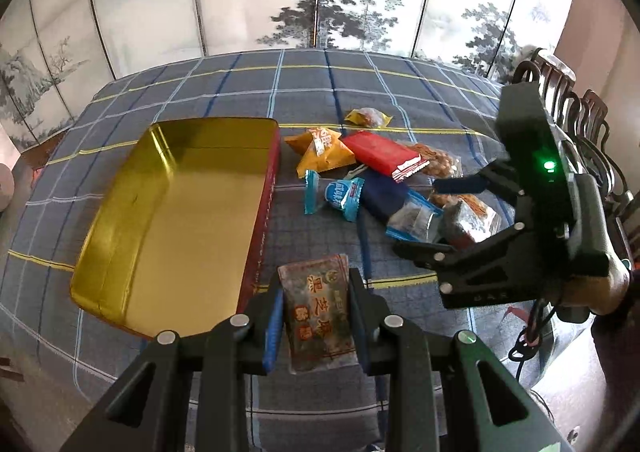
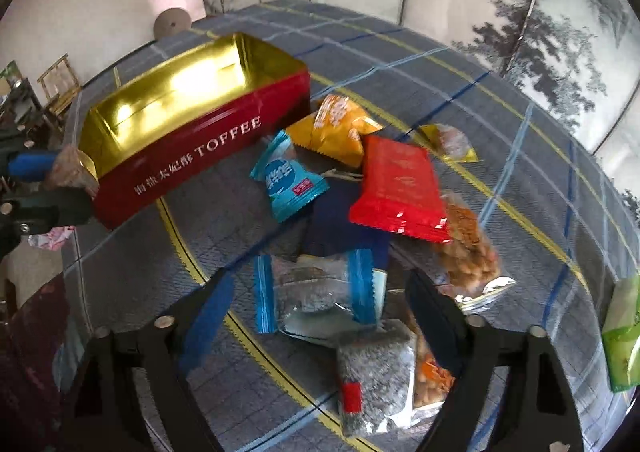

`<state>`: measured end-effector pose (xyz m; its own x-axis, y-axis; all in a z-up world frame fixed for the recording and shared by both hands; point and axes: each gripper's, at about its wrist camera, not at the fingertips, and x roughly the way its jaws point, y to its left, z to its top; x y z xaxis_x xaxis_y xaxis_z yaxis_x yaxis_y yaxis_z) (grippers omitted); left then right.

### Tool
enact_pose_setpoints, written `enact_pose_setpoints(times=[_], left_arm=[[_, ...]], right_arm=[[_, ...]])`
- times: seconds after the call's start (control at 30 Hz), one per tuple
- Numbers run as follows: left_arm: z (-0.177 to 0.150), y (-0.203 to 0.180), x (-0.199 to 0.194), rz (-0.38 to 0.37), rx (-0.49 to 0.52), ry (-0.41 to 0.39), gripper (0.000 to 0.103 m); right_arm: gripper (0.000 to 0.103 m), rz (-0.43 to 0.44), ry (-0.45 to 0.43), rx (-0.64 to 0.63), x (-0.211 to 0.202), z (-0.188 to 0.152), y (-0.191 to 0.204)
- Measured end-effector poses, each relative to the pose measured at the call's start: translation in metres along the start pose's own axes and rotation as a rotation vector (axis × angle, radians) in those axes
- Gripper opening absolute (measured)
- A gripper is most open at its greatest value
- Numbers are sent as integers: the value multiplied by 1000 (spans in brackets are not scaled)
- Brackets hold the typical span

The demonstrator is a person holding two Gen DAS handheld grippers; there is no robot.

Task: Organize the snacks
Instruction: 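Carry the brown packet toward the tin while the right gripper grasps the clear packet, then lower the brown packet into the tin, open left gripper while right carries clear packet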

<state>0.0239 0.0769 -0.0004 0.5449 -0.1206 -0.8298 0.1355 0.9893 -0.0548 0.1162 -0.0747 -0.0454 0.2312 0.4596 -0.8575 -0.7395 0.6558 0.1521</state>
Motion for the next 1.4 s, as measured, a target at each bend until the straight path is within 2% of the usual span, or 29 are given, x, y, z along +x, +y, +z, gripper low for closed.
enact_pose_setpoints(times=[0.03,0.1,0.13,0.17,0.4,0.57,0.7,0.87,1.17,1.4], left_arm=[[1,1,0,-1,0,-1,29],[1,2,0,0,-3,-2,29],[1,3,0,-1,-7,-3,29],[1,5,0,0,-9,-4,29],[1,10,-2,4,-20,-7,29],[3,11,-6,11,-18,-19,29],[3,14,-8,17,-21,-25,29],[3,16,-10,31,-28,-32,29],[7,28,-10,55,-33,-43,29],[22,52,-2,106,-17,-58,29]], right_arm=[[54,6,17,1,4,1,0],[49,-24,18,-11,4,1,2],[43,-32,18,-8,3,1,2],[40,-12,13,8,0,1,0],[39,-9,-109,40,-38,-3,9],[39,14,-239,106,-66,-21,21],[39,21,-293,153,-75,-34,28],[39,36,-324,182,-81,-41,37],[39,42,-316,175,-79,-48,52],[39,40,-313,161,-81,-42,60]])
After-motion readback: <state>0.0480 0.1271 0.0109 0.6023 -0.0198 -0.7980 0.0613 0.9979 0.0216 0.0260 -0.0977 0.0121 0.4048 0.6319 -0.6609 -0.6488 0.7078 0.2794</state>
